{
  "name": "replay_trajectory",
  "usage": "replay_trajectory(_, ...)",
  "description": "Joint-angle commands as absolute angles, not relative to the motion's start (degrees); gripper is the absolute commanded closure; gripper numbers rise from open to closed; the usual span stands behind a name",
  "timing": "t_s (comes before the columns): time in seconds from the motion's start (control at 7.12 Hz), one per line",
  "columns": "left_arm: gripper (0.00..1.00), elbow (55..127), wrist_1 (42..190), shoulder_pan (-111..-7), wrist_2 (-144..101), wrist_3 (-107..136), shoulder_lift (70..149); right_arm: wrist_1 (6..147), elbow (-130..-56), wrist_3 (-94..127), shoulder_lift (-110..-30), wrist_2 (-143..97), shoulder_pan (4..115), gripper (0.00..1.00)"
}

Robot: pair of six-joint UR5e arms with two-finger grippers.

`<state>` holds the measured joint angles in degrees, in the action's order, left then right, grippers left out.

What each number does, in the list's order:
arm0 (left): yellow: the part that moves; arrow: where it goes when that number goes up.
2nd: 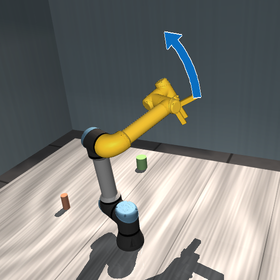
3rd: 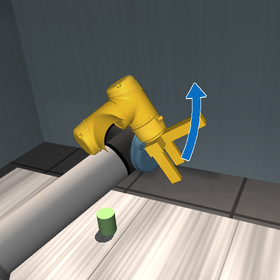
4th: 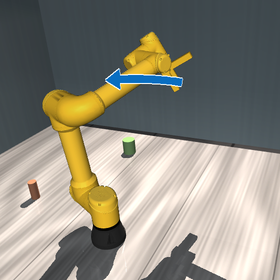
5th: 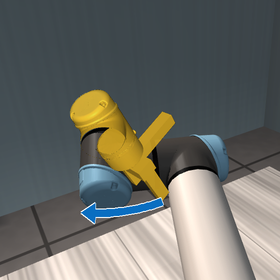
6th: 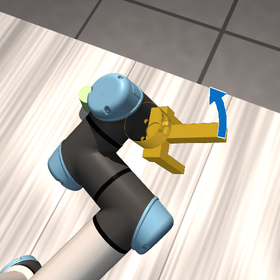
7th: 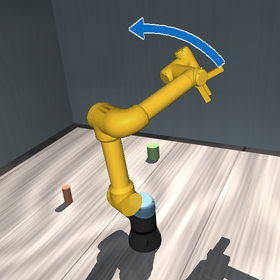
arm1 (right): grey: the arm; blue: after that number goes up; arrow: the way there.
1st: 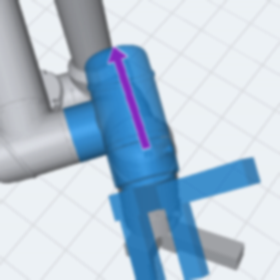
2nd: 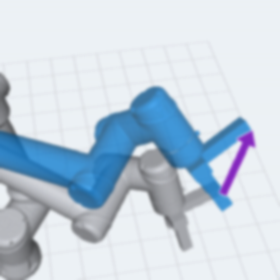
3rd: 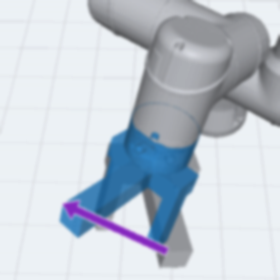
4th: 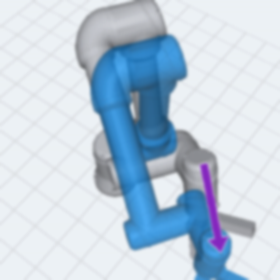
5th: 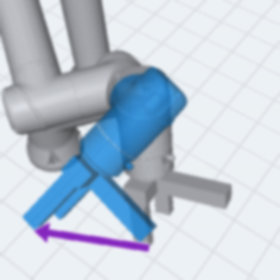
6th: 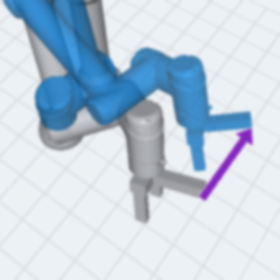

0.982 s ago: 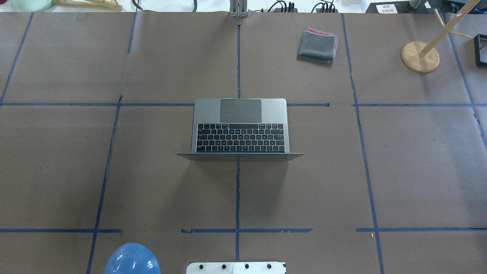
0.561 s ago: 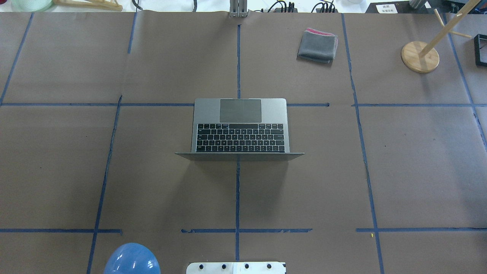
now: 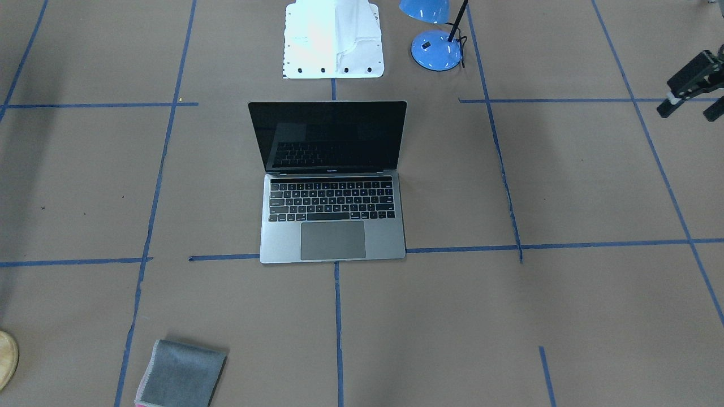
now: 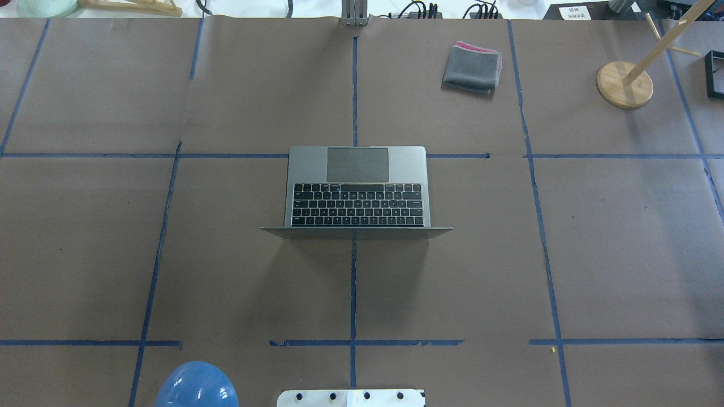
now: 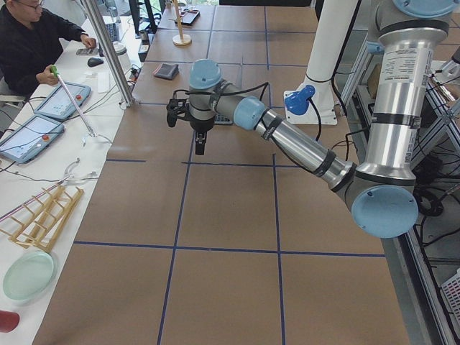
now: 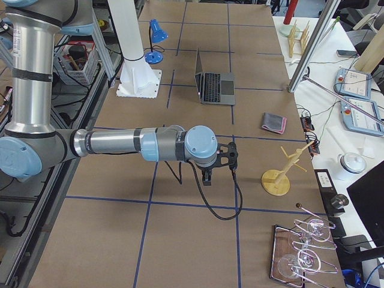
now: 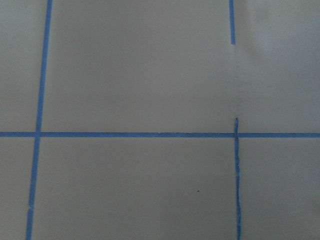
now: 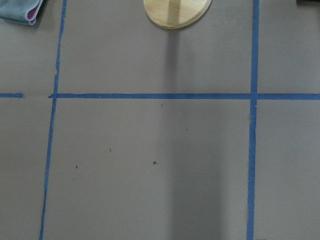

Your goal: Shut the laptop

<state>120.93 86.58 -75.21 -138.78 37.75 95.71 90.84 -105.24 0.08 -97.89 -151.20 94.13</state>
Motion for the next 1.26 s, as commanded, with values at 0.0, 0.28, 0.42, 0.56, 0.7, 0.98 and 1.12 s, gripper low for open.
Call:
replay_trajectory(0.0,0.01,123.57,89.97,-67.8,-138.34,53.1,99.91,88.27,-109.14,7.59,-97.65,-151.26,91.86,0.02)
replay_trajectory(0.28,0.05,123.66,99.1,-59.37,-134.42,65.52,102.74,73.74,-112.31,29.74,-97.65,-151.09,86.34,0.15)
replay_trajectory(0.42,0.14,123.58,103.66,-56.19,-133.69,69.92,103.61,62.86,-113.46,43.54,-97.65,-148.91,82.13,0.28)
replay_trajectory(0.56,0.28,123.66,104.32,-53.38,-131.33,72.4,106.23,51.36,-114.16,56.99,-97.65,-143.41,75.22,0.44)
replay_trajectory(0.7,0.44,123.84,104.33,-50.39,-129.13,74.42,108.09,44.45,-114.26,65.05,-97.73,-139.26,69.93,0.59)
replay_trajectory(0.98,0.74,124.19,104.15,-43.89,-124.83,76.37,110.73,42.72,-118.89,70.66,-97.73,-133.27,61.74,0.71)
replay_trajectory(1.12,0.86,124.62,103.37,-40.73,-122.89,77.51,111.79,42.71,-120.39,72.06,-97.73,-130.28,57.52,0.77)
